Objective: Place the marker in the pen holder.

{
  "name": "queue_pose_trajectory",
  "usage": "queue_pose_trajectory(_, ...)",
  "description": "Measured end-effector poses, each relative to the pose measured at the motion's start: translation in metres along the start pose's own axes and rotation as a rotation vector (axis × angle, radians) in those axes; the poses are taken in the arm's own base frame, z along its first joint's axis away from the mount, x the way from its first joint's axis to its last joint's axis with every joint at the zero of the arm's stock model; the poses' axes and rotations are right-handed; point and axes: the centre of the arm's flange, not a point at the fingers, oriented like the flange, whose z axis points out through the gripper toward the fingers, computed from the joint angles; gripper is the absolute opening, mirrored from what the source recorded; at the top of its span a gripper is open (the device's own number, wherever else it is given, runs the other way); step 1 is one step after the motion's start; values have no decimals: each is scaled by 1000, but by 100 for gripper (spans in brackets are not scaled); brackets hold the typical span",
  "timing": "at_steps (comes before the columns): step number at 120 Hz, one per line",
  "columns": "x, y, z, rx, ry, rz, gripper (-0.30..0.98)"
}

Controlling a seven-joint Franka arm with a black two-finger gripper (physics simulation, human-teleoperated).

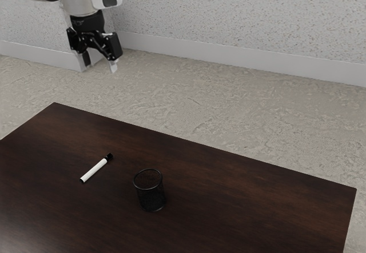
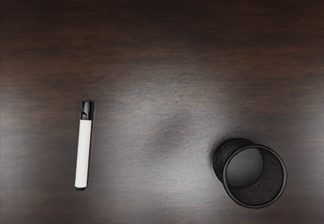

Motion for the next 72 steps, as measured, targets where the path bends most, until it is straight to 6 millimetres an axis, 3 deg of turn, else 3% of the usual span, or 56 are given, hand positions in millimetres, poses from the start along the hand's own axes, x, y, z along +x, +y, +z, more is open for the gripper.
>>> queue_pose_trajectory(18, 0, 1, 0, -13, -3, 7, 69)
queue_pose_trajectory(23, 3, 0, -22, -11, 43, 7, 68)
queue_pose_trajectory(27, 10, -2, -32, 13, 66, 7, 68)
queue_pose_trajectory(30, 22, -3, -23, 29, 56, 10, 68)
queue_pose_trajectory(34, 47, -2, 10, 46, 15, 18, 68)
queue_pose_trajectory(38, 73, -9, 59, 57, -45, 14, 68)
queue_pose_trajectory(45, 107, -52, 155, 60, -149, -36, 68)
queue_pose_trajectory(51, 121, -81, 220, 51, -205, -68, 68)
queue_pose_trajectory(63, 132, -112, 302, 15, -237, -103, 69)
queue_pose_trajectory(72, 134, -122, 337, -12, -237, -113, 69)
